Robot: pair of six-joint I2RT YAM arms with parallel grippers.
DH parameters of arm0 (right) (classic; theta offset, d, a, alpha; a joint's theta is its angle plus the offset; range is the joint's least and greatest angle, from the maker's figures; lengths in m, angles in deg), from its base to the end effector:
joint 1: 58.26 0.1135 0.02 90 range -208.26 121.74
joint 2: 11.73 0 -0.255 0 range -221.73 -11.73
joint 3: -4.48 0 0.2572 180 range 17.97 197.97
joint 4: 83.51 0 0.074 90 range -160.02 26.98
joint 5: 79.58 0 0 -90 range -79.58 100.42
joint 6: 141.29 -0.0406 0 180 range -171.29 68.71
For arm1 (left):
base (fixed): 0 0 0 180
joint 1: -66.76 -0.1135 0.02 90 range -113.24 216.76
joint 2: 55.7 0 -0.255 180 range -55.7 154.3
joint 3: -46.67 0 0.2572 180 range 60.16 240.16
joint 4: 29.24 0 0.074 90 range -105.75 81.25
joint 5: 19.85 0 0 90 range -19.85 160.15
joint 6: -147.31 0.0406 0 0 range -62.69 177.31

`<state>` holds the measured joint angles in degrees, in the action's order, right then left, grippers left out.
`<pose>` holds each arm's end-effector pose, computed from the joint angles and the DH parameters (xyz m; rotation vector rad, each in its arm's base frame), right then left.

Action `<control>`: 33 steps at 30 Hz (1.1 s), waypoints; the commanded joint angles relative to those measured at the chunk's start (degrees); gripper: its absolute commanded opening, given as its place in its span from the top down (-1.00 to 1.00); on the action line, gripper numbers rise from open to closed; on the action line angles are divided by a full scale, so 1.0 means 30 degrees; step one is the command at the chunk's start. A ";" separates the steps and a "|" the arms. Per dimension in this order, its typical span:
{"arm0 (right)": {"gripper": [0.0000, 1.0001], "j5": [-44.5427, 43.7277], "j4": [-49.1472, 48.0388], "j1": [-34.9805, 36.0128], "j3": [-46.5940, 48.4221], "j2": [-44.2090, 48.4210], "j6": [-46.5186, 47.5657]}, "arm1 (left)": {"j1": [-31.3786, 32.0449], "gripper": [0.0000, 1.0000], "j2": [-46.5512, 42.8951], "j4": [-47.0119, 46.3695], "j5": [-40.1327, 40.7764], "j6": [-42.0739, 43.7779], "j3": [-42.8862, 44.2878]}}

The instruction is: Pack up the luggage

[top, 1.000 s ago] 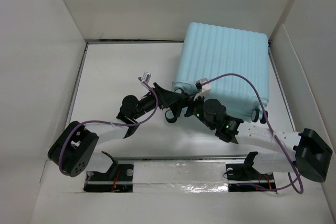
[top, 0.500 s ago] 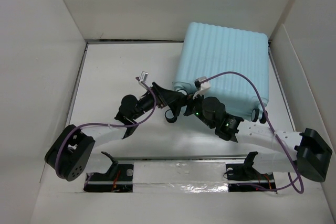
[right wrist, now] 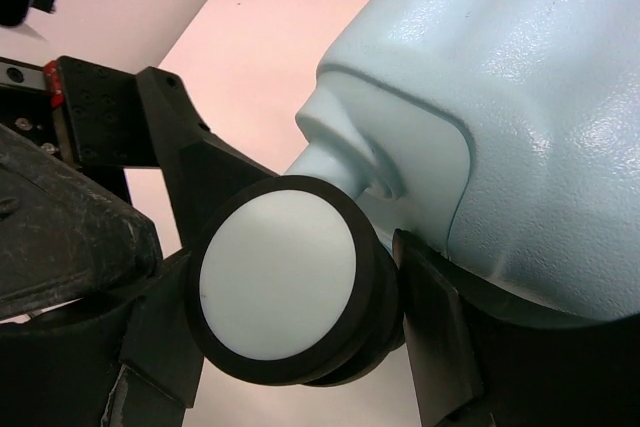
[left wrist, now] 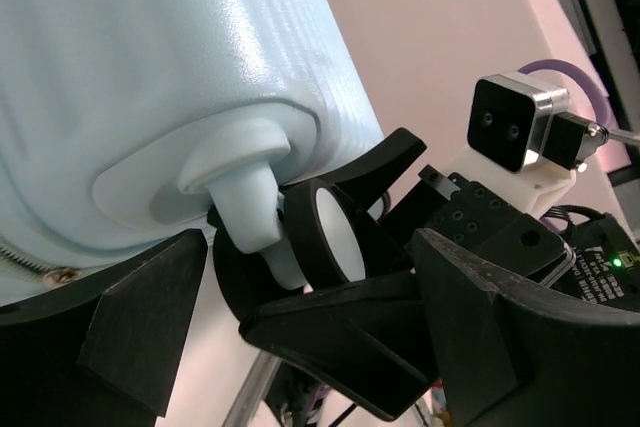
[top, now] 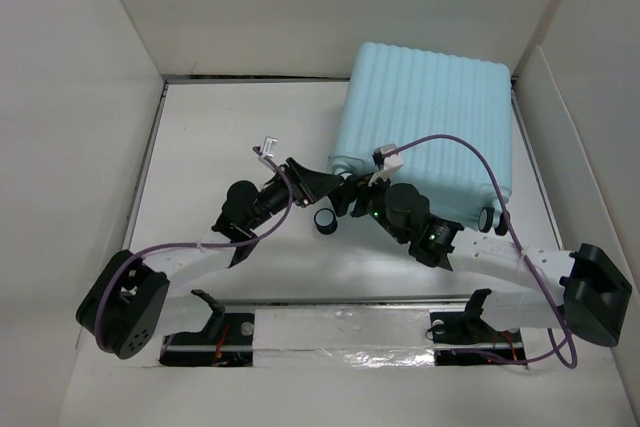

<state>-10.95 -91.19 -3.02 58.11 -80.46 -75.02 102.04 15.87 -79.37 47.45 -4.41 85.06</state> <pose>0.1756 0.2271 0.2697 -0.1927 1.7322 0.7098 0.2042 -0.1637 0.2472 0.0511 1.5046 -1.6627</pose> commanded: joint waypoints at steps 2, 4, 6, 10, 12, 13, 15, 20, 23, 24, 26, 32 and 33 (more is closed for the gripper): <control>0.92 -0.2165 -0.2465 -0.0514 0.1064 0.0116 0.0760 | -0.0483 -0.59 -0.2232 0.3031 0.1233 0.2548 -0.0128; 0.95 -0.2165 -0.2349 -0.0514 0.0976 0.0378 0.0935 | -0.0659 -0.48 -0.3783 0.5747 0.3536 0.4217 -0.0244; 0.96 -0.2107 -0.2232 -0.0514 0.1004 0.0555 0.1111 | -0.0659 -0.06 -0.5331 0.7282 0.5156 0.5766 -0.0566; 0.96 -0.1437 -0.1617 -0.0717 0.1355 0.1054 0.1492 | 0.0245 0.50 -0.6688 0.8490 0.9516 0.8372 -0.2379; 0.96 -0.1025 -0.1528 -0.0893 0.1560 0.1142 0.1551 | 0.2000 0.58 -0.6106 0.7470 1.0144 0.9695 -0.2793; 0.96 -0.0704 -0.1470 -0.0895 0.1619 0.1171 0.1551 | 0.2790 0.58 -0.5726 0.6885 1.1391 1.0804 -0.2707; 0.96 -0.0496 -0.1470 -0.0895 0.1737 0.1113 0.1493 | 0.5251 0.59 -0.4297 0.6180 1.3182 1.1894 -0.2502; 0.97 0.0265 -0.1411 -0.1071 0.1796 0.1200 0.1346 | 0.6079 0.43 -0.1273 0.4039 1.4304 1.2983 -0.1304; 0.97 0.0529 -0.1382 -0.1071 0.1854 0.1201 0.1317 | 0.6079 0.18 -0.0012 0.3276 1.4655 1.3422 -0.0686; 0.97 0.0646 -0.1410 -0.1245 0.1883 0.1201 0.1317 | 0.6079 0.09 0.0455 0.3130 1.4772 1.3568 -0.0569; 0.98 0.0997 -0.1469 -0.1247 0.1884 0.1230 0.1259 | 0.6079 0.07 0.0897 0.2574 1.5095 1.3686 -0.0218; 0.98 0.1555 -0.1586 -0.1421 0.1825 0.1201 0.1229 | 0.5903 0.05 0.2538 0.0817 1.4774 1.4535 0.0370; 0.98 0.1613 -0.1586 -0.1422 0.1825 0.1201 0.1200 | 0.5903 0.06 0.2801 0.0611 1.4657 1.4623 0.0399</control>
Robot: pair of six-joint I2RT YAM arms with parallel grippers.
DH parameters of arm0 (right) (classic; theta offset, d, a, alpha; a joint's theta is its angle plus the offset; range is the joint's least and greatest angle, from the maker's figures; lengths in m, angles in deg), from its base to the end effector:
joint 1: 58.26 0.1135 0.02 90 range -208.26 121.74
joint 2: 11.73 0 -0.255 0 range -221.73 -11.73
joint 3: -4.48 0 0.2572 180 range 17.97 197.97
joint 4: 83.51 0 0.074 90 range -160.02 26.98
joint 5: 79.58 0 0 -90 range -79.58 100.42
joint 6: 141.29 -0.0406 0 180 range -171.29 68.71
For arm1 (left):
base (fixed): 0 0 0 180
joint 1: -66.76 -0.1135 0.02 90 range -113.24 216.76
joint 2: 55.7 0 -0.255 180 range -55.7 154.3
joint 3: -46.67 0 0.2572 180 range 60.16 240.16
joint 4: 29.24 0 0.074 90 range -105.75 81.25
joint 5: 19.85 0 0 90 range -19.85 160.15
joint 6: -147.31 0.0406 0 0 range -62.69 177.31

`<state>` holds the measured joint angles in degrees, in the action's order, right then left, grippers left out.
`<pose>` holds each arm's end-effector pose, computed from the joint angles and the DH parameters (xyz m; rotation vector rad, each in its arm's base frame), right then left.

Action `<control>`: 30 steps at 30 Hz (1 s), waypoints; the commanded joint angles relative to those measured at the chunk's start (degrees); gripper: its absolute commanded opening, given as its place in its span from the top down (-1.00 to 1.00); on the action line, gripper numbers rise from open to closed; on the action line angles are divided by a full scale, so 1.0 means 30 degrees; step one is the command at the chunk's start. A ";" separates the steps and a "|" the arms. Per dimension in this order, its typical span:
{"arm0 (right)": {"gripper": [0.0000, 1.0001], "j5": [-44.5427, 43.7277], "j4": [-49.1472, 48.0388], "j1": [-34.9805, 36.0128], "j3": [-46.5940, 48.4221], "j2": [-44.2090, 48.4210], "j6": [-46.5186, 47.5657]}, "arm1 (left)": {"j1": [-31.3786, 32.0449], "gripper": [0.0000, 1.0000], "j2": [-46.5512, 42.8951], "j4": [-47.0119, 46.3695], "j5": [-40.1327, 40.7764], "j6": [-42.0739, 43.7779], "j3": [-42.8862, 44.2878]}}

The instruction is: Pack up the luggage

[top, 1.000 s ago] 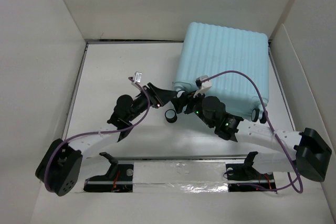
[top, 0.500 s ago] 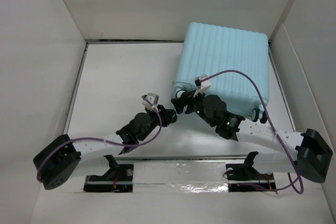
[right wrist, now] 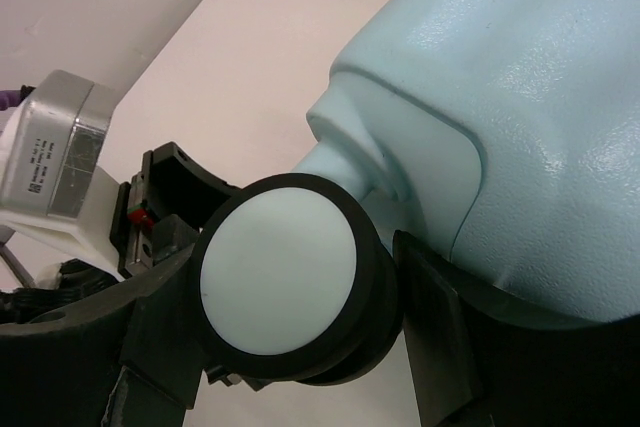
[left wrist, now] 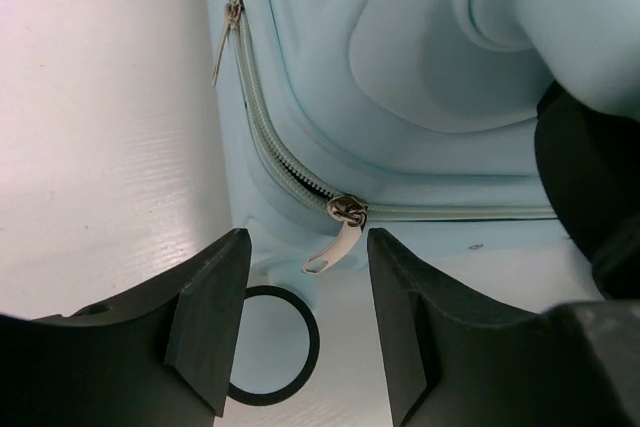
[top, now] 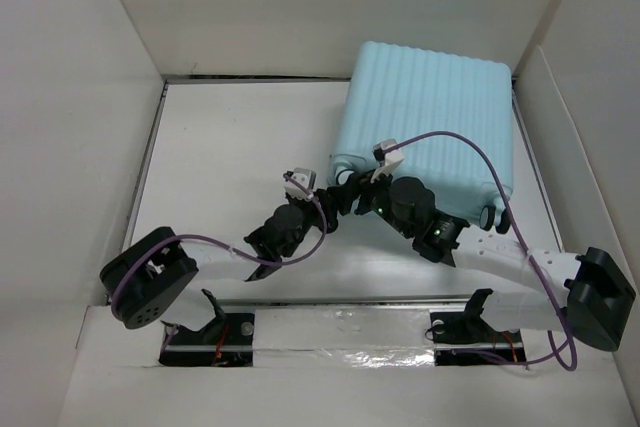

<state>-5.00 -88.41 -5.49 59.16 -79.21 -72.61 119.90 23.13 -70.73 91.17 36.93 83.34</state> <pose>0.1811 0.2206 0.2765 -0.2751 1.7370 0.7275 0.1755 -0.2098 0.1897 0.1698 1.6184 -0.7089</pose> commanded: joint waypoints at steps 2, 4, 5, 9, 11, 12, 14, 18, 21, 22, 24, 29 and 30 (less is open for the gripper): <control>0.99 -0.0164 -0.2658 -0.0599 0.1358 0.0785 0.0340 | -0.0049 0.11 0.0647 -0.2531 0.0113 0.0876 0.1179; 0.99 0.0158 -0.2833 -0.0599 0.1300 0.0814 0.0281 | -0.0049 0.35 0.1028 -0.2707 0.0433 0.0847 0.1384; 0.99 0.0218 -0.2834 -0.0599 0.1300 0.0786 0.0281 | -0.0049 0.35 0.1058 -0.2737 0.0639 0.0847 0.1385; 1.00 0.0277 -0.2863 -0.0599 0.1095 0.0874 0.0222 | -0.0049 0.88 0.0535 -0.2738 0.1928 0.0818 0.1122; 1.00 0.0247 -0.2892 -0.0599 0.1007 0.0903 0.0164 | -0.0049 0.97 0.0006 -0.2416 0.2428 0.0613 0.0569; 1.00 0.0218 -0.2922 -0.0599 0.0978 0.0903 0.0164 | -0.0281 1.00 -0.0576 -0.2241 0.2457 0.0293 0.0362; 1.00 0.0277 -0.3038 -0.0599 0.0889 0.0757 0.0105 | -0.0547 1.00 -0.1224 -0.1801 0.2429 -0.0118 -0.0426; 1.00 0.0394 -0.3214 -0.0599 0.0831 0.0493 0.0018 | -0.1570 1.00 -0.2922 -0.1477 0.1204 -0.1115 -0.1543; 1.00 0.0423 -0.3273 -0.0599 0.0860 0.0492 0.0047 | -0.1748 0.72 -0.3043 -0.1277 -0.1084 -0.1087 -0.1547; 1.00 0.0394 -0.3244 -0.0599 0.0860 0.0463 0.0047 | -0.1748 0.63 -0.3014 -0.1128 -0.1928 -0.1029 -0.1458; 1.00 0.0394 -0.3273 -0.0599 0.0918 0.0492 0.0105 | -0.1748 0.45 -0.2723 -0.1243 -0.2869 -0.0590 -0.1369; 1.00 0.0277 -0.3244 -0.0599 0.0889 0.0522 0.0105 | -0.1164 0.44 -0.1493 -0.1624 -0.3988 0.0317 -0.0961; 1.00 0.0335 -0.3215 -0.0599 0.0918 0.0522 0.0134 | -0.1162 0.43 -0.1055 -0.1653 -0.3843 0.0493 -0.0843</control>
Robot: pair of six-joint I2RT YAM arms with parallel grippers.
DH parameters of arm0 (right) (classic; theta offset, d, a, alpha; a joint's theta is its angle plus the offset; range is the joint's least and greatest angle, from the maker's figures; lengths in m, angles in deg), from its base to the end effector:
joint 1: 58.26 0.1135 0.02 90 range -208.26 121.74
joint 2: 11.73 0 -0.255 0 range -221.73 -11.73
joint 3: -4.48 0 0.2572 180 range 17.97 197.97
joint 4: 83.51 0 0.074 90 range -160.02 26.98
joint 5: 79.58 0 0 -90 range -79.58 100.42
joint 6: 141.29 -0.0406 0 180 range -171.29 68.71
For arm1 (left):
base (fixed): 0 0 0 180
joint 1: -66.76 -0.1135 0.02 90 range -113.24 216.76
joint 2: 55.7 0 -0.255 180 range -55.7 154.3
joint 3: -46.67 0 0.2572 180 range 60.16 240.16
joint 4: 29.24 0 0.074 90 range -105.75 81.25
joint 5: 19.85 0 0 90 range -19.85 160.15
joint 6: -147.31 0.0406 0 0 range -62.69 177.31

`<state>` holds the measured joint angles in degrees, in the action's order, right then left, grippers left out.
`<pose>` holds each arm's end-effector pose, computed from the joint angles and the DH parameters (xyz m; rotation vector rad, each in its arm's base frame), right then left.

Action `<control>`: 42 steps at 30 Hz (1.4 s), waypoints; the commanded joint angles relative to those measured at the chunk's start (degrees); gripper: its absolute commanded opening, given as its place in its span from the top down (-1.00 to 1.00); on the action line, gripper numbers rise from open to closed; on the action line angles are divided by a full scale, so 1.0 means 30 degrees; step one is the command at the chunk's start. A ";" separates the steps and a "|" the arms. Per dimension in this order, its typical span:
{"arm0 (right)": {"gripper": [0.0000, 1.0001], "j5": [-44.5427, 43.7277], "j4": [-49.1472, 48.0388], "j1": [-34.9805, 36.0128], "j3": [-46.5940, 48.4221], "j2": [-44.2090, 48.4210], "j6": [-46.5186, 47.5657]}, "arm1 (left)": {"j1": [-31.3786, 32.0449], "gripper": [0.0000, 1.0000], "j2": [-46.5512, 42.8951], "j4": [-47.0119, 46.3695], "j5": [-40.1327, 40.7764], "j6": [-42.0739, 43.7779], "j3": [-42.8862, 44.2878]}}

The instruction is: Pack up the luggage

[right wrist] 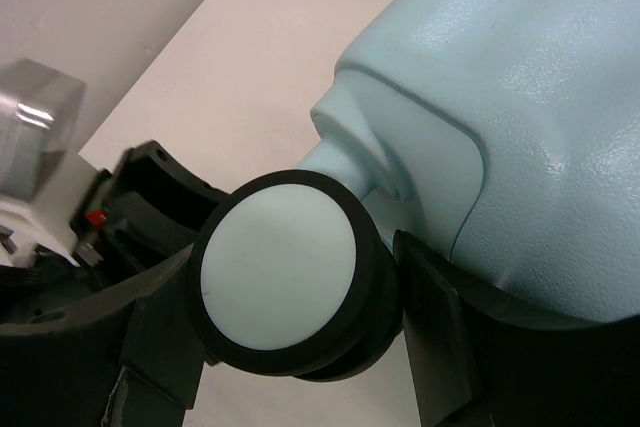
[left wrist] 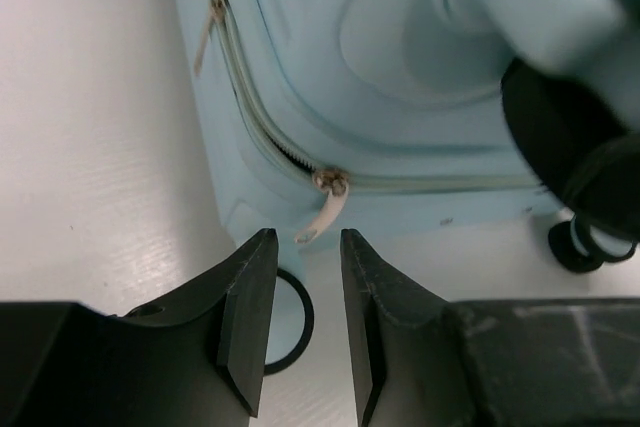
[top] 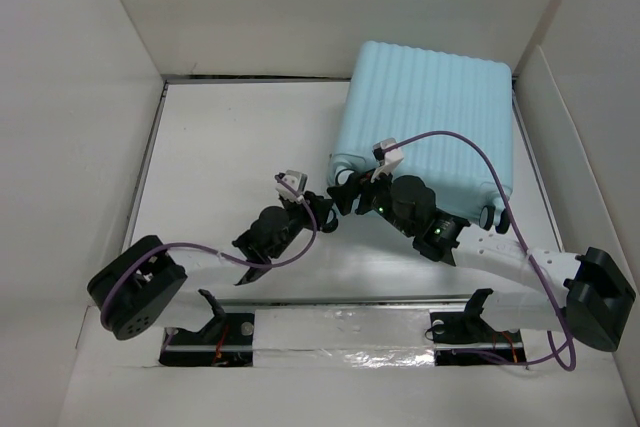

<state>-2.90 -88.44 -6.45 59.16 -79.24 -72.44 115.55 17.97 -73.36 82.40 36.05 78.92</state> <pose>0.1840 0.2187 0.2764 -0.2916 1.7382 0.7432 0.1743 -0.1860 0.1934 0.2021 1.5678 -0.8070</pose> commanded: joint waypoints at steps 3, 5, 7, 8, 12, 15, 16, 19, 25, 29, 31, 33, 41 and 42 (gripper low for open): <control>1.00 -0.0276 -0.3061 -0.0454 0.1123 0.0558 0.0106 | 0.0522 0.35 0.1397 -0.1188 -0.0511 0.0728 0.1010; 1.00 -0.0159 -0.3090 -0.0454 0.1211 0.0617 0.0106 | 0.0522 0.33 0.1722 -0.1511 -0.0188 0.0699 0.1360; 1.00 -0.0013 -0.3061 -0.0454 0.1299 0.0646 0.0106 | 0.0522 0.32 0.2074 -0.1773 -0.0012 0.0408 0.1567; 1.00 0.0074 -0.2974 -0.0454 0.1328 0.0646 0.0135 | 0.0261 0.32 0.2133 -0.2123 -0.0156 0.0290 0.1626; 1.00 0.0222 -0.2944 -0.0454 0.1270 0.0675 0.0106 | 0.0258 0.31 0.2864 -0.2771 -0.0685 0.0201 0.2269; 1.00 0.0514 -0.3120 -0.0454 0.1212 0.0705 0.0047 | 0.0258 0.34 0.3800 -0.3123 -0.0394 0.0055 0.2797; 1.00 0.0631 -0.3120 -0.0454 0.1212 0.0734 0.0047 | 0.0258 0.36 0.3948 -0.3268 0.0043 0.0025 0.2885; 1.00 0.1275 -0.3266 -0.0280 0.1095 0.0880 0.0135 | 0.0258 0.47 0.4243 -0.3620 0.1067 -0.0150 0.3062; 1.00 0.1833 -0.3705 -0.0103 0.0539 0.1232 0.0135 | 0.0258 0.93 0.3891 -0.4880 0.3703 -0.0328 0.2534; 1.00 0.2009 -0.3765 0.0073 0.0187 0.1378 0.0047 | 0.0258 1.00 0.4095 -0.5437 0.3973 0.0024 0.2680; 1.00 0.1951 -0.3677 0.0249 0.0128 0.1496 0.0047 | 0.0258 1.00 0.4067 -0.5408 0.4147 0.0229 0.2739; 1.00 0.1863 -0.3618 0.0249 -0.0018 0.1671 0.0047 | 0.0258 1.00 0.3892 -0.5233 0.4411 0.0551 0.2594; 1.00 0.0954 -0.2858 0.0249 -0.0517 0.3106 0.0310 | -0.2317 1.00 0.1667 -0.3621 0.4414 0.0318 0.0720; 1.00 0.0983 -0.2682 0.0249 -0.0517 0.3252 0.0369 | -0.2610 1.00 0.1345 -0.3621 0.4238 0.0260 0.0544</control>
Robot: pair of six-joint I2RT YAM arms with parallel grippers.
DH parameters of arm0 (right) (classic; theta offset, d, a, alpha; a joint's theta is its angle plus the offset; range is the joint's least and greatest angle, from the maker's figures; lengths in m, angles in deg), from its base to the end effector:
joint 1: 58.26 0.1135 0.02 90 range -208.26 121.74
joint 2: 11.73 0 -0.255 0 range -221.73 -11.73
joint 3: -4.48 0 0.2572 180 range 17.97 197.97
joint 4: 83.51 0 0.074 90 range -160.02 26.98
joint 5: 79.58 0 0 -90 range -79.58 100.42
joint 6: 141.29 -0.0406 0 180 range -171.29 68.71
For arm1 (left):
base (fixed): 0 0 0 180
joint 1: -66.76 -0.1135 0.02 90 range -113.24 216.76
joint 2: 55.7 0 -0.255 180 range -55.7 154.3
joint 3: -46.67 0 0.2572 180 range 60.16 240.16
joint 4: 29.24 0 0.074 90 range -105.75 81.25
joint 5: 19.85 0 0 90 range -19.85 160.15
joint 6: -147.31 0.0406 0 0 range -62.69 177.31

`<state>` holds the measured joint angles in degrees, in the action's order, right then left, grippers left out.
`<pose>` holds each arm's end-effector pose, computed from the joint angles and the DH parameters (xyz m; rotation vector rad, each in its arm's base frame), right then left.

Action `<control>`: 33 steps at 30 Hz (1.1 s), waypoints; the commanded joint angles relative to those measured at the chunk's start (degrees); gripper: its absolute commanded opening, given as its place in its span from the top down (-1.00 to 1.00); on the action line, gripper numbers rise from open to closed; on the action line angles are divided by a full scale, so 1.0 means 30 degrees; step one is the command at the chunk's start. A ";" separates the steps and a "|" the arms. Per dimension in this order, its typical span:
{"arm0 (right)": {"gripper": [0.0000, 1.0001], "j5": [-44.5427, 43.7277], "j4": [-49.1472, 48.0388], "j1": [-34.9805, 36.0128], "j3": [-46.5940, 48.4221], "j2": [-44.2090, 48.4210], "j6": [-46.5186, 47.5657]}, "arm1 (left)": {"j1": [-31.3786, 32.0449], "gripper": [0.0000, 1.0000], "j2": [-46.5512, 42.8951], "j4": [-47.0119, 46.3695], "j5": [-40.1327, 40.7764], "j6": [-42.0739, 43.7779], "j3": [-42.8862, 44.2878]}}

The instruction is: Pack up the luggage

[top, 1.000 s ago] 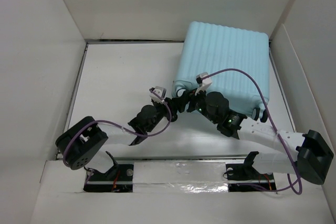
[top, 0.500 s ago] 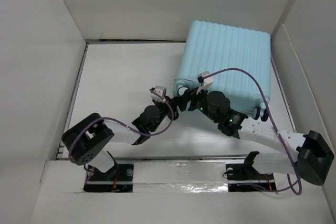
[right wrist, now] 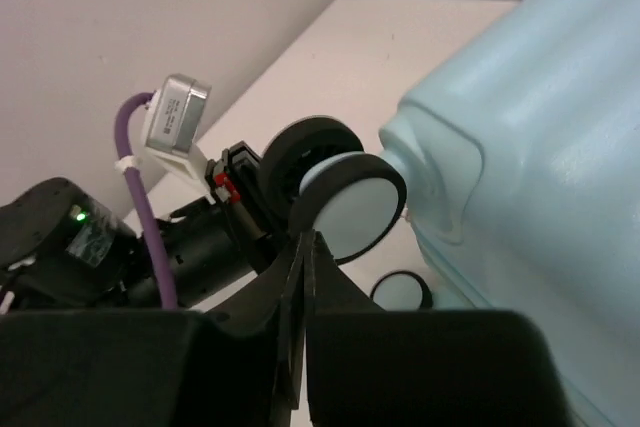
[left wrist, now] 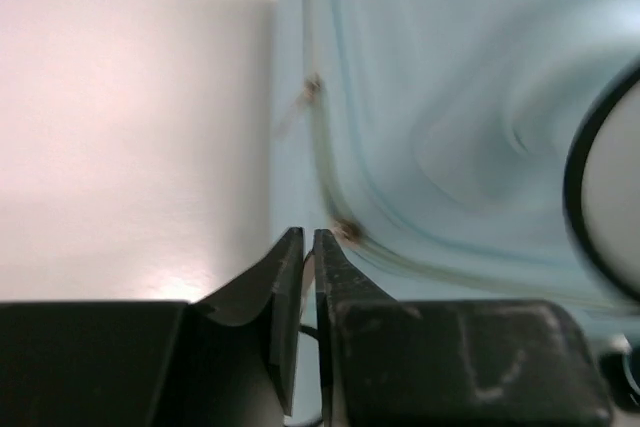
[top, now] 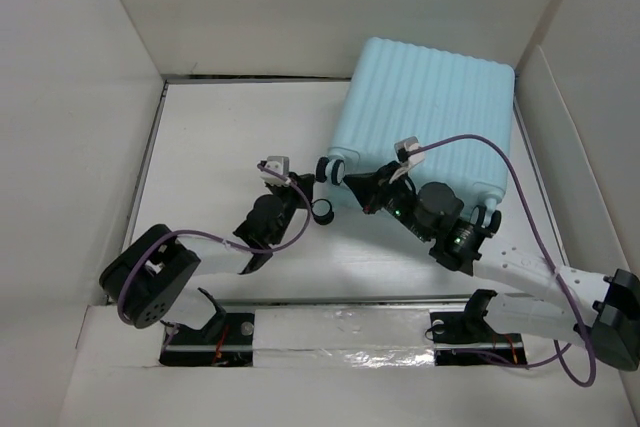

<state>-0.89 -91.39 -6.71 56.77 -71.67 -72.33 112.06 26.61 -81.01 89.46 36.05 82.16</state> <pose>0.1685 0.1994 0.3004 -0.2711 1.6070 0.8344 0.2021 -0.1852 0.1883 0.0403 1.5272 -0.6851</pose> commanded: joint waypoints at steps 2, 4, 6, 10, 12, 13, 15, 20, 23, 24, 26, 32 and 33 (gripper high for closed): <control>1.00 0.0430 -0.1434 0.0336 0.0161 0.0937 0.0274 | -0.2060 1.00 -0.1740 -0.1158 0.0774 -0.0033 -0.0711; 1.00 0.0460 -0.1287 0.0336 0.0218 0.0763 0.0128 | -0.2062 1.00 -0.1858 -0.1450 -0.0365 0.0140 -0.0741; 0.80 0.0373 -0.0819 0.0336 0.0628 0.0209 0.0128 | -0.2062 1.00 -0.1771 -0.1424 -0.0606 0.0142 -0.0364; 0.62 0.0109 -0.1315 0.0541 0.0482 -0.0058 -0.0019 | -0.2238 1.00 -0.1448 -0.0866 -0.1479 0.0346 0.0108; 0.52 -0.0155 -0.1170 0.0541 0.0482 -0.0116 -0.0019 | -0.2414 1.00 -0.1302 -0.0924 -0.2681 0.0580 0.0225; 0.44 -0.0213 -0.1111 0.0541 0.0511 -0.0204 0.0010 | -0.2414 1.00 -0.1185 -0.0924 -0.3528 0.0581 0.0226; 0.17 -0.0331 -0.1052 0.0541 0.0512 -0.0292 0.0010 | -0.2414 1.00 -0.1009 -0.1099 -0.4295 0.0436 0.0226; -0.30 -0.0476 -0.0643 0.0541 0.0775 -0.0673 0.0128 | -0.2414 1.00 -0.1505 -0.1481 -0.5761 -0.0414 0.0021; -0.59 -0.0741 -0.0351 0.0541 0.1211 -0.1139 0.0127 | -0.2414 1.00 -0.2354 -0.1365 -0.6318 -0.0883 0.0020; -0.71 -0.0741 -0.0233 0.0541 0.1418 -0.1345 0.0215 | -0.2414 1.00 -0.2588 -0.1277 -0.6320 -0.0999 0.0108; -0.80 -0.0771 0.0030 0.0541 0.2060 -0.1814 0.0274 | -0.2414 1.00 -0.3058 -0.1072 -0.7051 -0.1234 0.0225; -0.97 -0.1239 0.0499 0.0541 0.2825 -0.3045 0.0011 | -0.1594 1.00 -0.3528 -0.0776 -0.7695 -0.1234 0.0694; -0.97 -0.1297 0.0588 0.0541 0.3029 -0.3191 -0.0019 | -0.1594 1.00 -0.3470 -0.0807 -0.7813 -0.1351 0.0694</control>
<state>-2.95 -89.92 -5.67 62.65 -80.46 -72.28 105.72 17.95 -79.72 70.93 33.47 81.30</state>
